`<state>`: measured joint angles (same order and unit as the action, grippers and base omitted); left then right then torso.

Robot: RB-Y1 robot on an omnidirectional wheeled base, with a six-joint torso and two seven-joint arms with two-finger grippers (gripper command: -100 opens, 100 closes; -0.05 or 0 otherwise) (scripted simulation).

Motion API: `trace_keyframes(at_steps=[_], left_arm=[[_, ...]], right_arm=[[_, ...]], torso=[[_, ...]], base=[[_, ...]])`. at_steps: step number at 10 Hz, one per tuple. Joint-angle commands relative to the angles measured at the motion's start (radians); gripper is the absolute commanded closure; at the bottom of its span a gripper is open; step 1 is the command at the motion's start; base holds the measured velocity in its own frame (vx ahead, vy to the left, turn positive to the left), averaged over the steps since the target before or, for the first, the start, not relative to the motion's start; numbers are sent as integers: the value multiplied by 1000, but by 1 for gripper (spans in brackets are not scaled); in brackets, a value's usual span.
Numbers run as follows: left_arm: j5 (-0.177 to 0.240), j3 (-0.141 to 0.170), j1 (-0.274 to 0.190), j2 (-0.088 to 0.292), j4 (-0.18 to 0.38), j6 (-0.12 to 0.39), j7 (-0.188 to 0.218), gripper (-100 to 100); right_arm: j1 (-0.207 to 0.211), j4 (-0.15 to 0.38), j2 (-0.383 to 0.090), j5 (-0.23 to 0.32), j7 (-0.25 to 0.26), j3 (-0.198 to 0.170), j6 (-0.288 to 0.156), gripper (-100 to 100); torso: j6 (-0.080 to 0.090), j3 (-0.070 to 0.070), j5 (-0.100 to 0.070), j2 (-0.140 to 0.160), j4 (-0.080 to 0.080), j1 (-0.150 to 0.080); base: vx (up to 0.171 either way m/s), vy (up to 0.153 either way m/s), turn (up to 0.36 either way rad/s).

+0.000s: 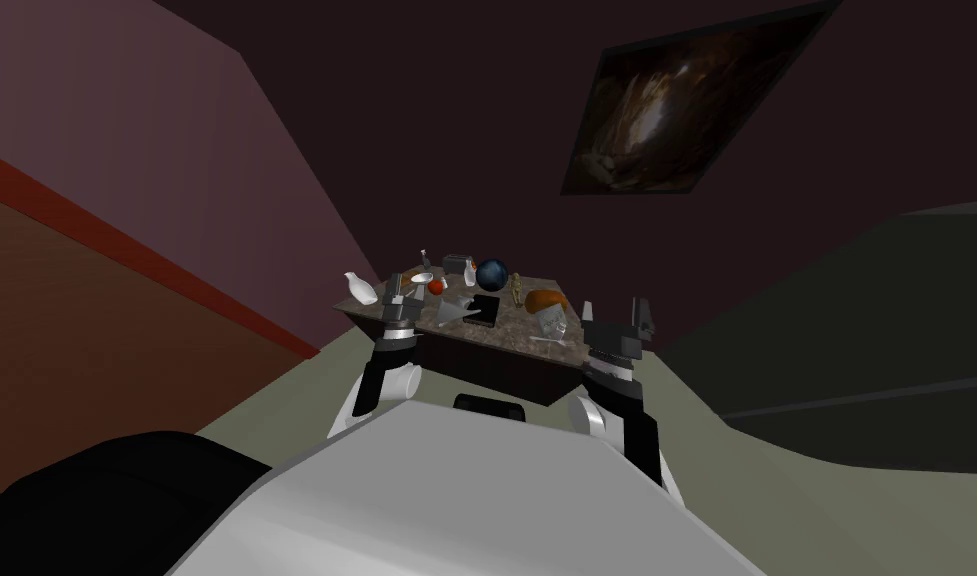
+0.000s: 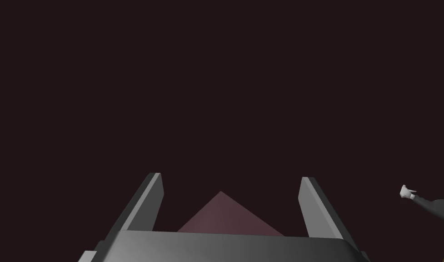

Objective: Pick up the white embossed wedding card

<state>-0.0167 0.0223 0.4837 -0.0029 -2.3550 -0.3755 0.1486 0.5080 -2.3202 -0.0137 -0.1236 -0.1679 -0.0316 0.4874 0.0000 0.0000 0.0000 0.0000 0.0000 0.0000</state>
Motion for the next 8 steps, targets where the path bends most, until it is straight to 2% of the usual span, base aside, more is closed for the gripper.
trace_keyframes(at_steps=[1, 4, 7, 8], left_arm=[[0, 0, 0, 0, 0, 0, 0, 0], [0, 0, 0, 0, 0, 0, 0, 0], [0, 0, 0, 0, 0, 0, 0, 0], [0, 0, 0, 0, 0, 0, 0, 0]], right_arm=[[-24, 9, -35, 19, 4, 1, -23, -100], [-77, 41, -85, 71, 16, 4, -84, -100], [-150, 102, -135, 154, 38, 9, -166, -100], [-153, 102, -135, 154, 38, 9, -176, -100]], torso=[[0, 0, 0, 0, 0, 0], [0, 0, 1, 0, 0, 3], [0, 0, 1, 0, 0, 5], [0, 0, 1, 0, 0, 6]], base=[[1, 22, -4], [-3, 49, -1], [-5, 73, 23], [2, 65, 10]])
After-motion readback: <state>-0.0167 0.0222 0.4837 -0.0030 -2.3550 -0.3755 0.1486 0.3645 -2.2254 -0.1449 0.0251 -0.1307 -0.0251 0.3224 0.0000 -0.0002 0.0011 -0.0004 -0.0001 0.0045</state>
